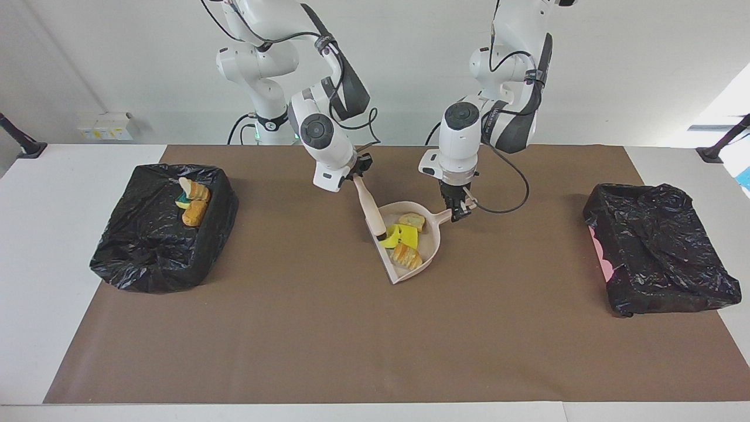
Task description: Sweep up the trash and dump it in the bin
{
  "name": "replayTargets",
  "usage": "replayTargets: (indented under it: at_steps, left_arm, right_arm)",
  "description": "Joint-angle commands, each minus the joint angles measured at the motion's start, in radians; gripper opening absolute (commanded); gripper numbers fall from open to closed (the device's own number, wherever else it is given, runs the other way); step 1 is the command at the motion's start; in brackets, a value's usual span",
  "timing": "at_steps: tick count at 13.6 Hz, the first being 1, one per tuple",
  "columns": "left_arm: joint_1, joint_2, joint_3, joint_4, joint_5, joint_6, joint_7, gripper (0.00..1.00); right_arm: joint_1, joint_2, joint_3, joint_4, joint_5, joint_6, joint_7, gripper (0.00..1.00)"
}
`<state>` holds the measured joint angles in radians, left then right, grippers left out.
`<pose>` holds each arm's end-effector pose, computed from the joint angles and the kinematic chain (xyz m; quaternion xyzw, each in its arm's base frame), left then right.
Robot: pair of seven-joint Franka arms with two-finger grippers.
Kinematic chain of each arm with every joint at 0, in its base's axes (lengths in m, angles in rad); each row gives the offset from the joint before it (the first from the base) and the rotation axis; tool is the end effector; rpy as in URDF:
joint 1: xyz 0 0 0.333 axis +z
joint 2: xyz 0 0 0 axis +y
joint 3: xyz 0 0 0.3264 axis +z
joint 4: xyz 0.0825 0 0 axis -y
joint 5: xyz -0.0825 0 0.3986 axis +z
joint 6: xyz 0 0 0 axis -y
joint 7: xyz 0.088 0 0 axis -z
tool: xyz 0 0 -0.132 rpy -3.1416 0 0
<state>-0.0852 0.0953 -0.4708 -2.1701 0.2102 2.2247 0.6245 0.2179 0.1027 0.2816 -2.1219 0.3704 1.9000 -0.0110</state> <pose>0.4780 -0.2834 0.3290 -0.7916 0.6079 0.0158 0.0603 0.4466 0.2828 0.3274 -0.9579 -0.1621 0.1959 0.1330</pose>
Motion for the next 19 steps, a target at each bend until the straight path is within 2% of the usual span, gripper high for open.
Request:
replayTargets:
  at_steps: [1,3,6,11,12,14,17,19]
  left_arm:
    - [0.005,-0.011,0.005,-0.024,-0.002,0.021,0.020,0.00]
    - [0.005,-0.011,0.005,-0.024,-0.002,0.021,0.020,0.00]
    - [0.007,-0.009,0.005,-0.024,-0.002,0.023,0.023,0.00]
    - [0.007,-0.008,0.008,-0.011,-0.002,0.013,0.059,0.00]
    - [0.007,-0.006,0.011,-0.007,-0.002,0.012,0.078,0.00]
    - [0.005,-0.032,0.067,-0.002,-0.006,0.010,0.179,0.00]
    - [0.005,-0.092,0.144,-0.004,-0.087,-0.014,0.347,0.00]
    - [0.004,-0.144,0.240,-0.001,-0.158,-0.051,0.501,0.00]
  right_arm:
    - [-0.060,-0.023,0.001,0.005,0.007,-0.045,-0.040,0.00]
    - [-0.071,-0.023,-0.001,0.023,-0.031,-0.096,-0.038,0.00]
    - [-0.071,-0.032,0.001,0.023,-0.131,-0.107,-0.035,0.00]
    - [-0.066,-0.035,0.002,0.028,-0.143,-0.113,-0.009,0.00]
    - [-0.069,-0.037,0.001,0.031,-0.143,-0.119,0.041,0.00]
    - [-0.054,-0.047,0.002,0.028,-0.178,-0.118,0.182,0.00]
    - [-0.034,-0.054,0.004,0.019,-0.219,-0.104,0.310,0.00]
    - [0.000,-0.061,0.005,0.013,-0.228,-0.063,0.423,0.00]
